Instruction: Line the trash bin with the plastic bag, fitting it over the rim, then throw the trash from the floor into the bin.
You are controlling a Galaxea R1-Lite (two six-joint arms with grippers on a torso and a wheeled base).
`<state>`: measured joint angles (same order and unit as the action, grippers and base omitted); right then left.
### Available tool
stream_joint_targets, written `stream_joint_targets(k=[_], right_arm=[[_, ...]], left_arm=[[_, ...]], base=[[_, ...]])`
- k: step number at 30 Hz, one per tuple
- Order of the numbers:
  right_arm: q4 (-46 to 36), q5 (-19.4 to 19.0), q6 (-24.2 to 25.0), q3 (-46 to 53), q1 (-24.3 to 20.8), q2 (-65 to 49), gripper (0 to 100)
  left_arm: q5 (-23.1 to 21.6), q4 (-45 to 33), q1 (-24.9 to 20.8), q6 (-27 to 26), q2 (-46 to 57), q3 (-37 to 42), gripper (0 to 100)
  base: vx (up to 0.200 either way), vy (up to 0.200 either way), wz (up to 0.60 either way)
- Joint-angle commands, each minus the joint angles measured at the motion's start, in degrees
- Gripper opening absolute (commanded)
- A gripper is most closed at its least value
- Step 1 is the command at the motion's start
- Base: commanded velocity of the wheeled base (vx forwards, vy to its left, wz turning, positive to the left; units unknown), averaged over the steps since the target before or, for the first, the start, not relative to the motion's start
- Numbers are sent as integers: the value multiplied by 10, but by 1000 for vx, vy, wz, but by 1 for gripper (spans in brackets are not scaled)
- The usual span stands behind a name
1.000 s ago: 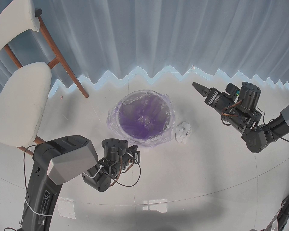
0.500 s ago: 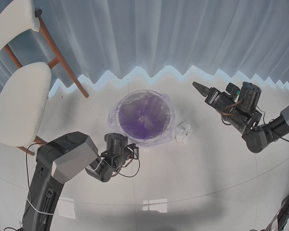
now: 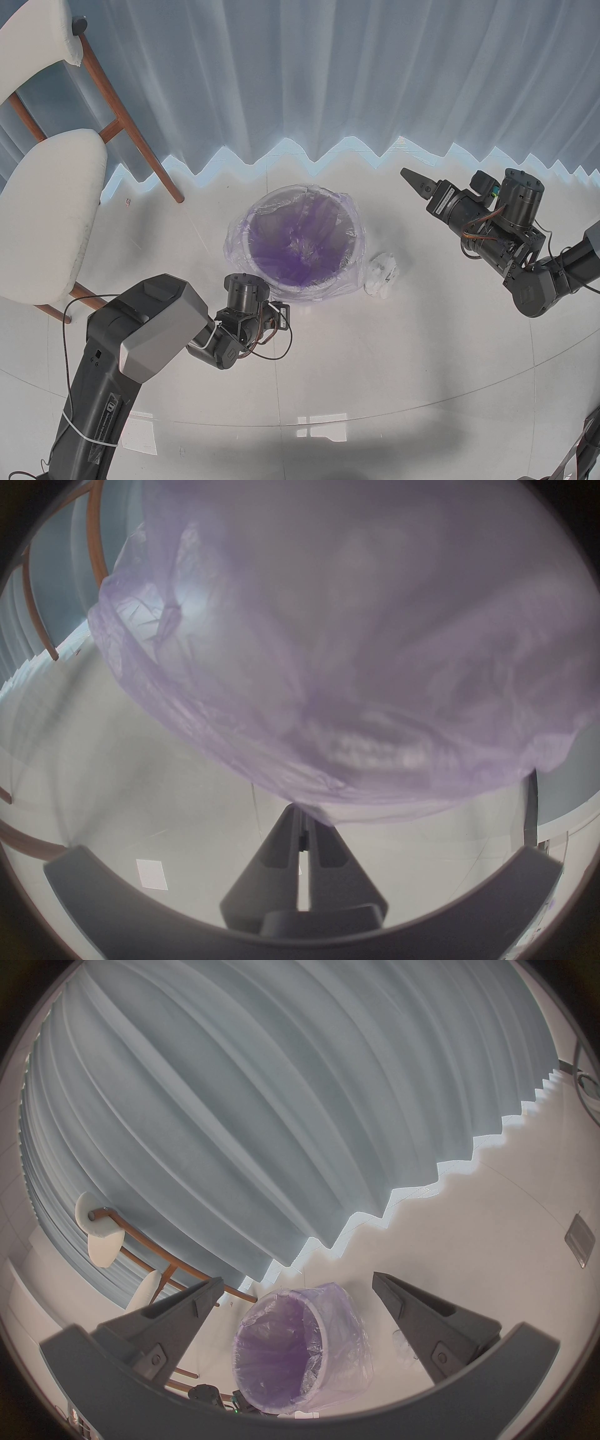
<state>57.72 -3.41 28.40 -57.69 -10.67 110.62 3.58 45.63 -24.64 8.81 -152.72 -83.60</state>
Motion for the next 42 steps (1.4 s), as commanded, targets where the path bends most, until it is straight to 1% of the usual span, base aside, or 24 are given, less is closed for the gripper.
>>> stream_joint_targets(k=[1,2,4,7,9,10,11,12,13,14,15,16,18,20,23,24,25,26,28,32,37,38,40,42], right_arm=[[0,0,0,-1,3,-1,100],[0,0,0,-1,3,-1,100],[-1,0,0,0,3,-1,100],[-2,0,0,0,3,-3,100],[-2,0,0,0,3,-3,100],[-2,0,0,1,3,-6,100],[-2,0,0,2,3,-6,100],[-3,0,0,6,2,-7,100],[-3,0,0,7,2,-7,100],[-4,0,0,13,-1,-7,100],[-4,0,-1,13,-1,-7,100],[-9,0,-2,24,-8,-7,100],[-12,0,-4,33,-17,-9,100],[-15,0,-4,38,-27,-9,100],[-14,0,-5,42,-37,-8,100],[-14,0,-5,43,-37,-8,100],[-14,0,-5,43,-38,-8,100],[-11,0,-5,47,-45,-9,100],[-10,0,-5,48,-48,-10,100],[-9,1,-6,52,-59,-10,100],[-8,2,-7,59,-68,-11,100],[-7,2,-7,59,-69,-12,100],[-8,2,-7,60,-69,-16,100],[-8,2,-7,60,-69,-16,100]], left_arm=[[1,33,-6,16,29,69,0],[0,49,-7,18,45,90,0],[-1,118,-15,23,110,192,0],[-1,186,-25,22,198,319,0],[-1,186,-25,22,198,319,0],[-2,236,-30,23,301,439,0],[-2,240,-31,23,312,448,0],[-3,250,-34,23,359,496,0],[-3,252,-34,24,370,505,0],[-4,259,-35,31,425,546,0],[-4,260,-35,31,430,550,0],[-4,264,-46,57,500,582,0],[-4,263,-59,88,561,588,0],[-9,260,-63,109,618,568,0],[-51,260,-46,132,670,499,0],[-65,256,-32,147,684,478,0],[-67,256,-30,149,687,476,0],[-96,255,-22,187,713,448,0],[-122,257,-15,239,739,444,0],[-162,231,24,310,811,451,0],[-221,123,23,315,858,489,0],[-225,116,22,316,860,490,0],[-257,43,15,316,871,498,0],[-268,18,16,317,871,497,0]], base=[[0,0,0],[0,0,0],[0,0,0],[0,0,0],[0,0,0],[0,0,0],[0,0,0],[0,0,0],[0,0,0],[0,0,0],[0,0,0],[0,0,0],[0,0,0],[0,0,0],[0,0,0],[0,0,0],[0,0,0],[0,0,0],[0,0,0],[0,0,0],[0,0,0],[0,0,0],[0,0,0],[0,0,0]])
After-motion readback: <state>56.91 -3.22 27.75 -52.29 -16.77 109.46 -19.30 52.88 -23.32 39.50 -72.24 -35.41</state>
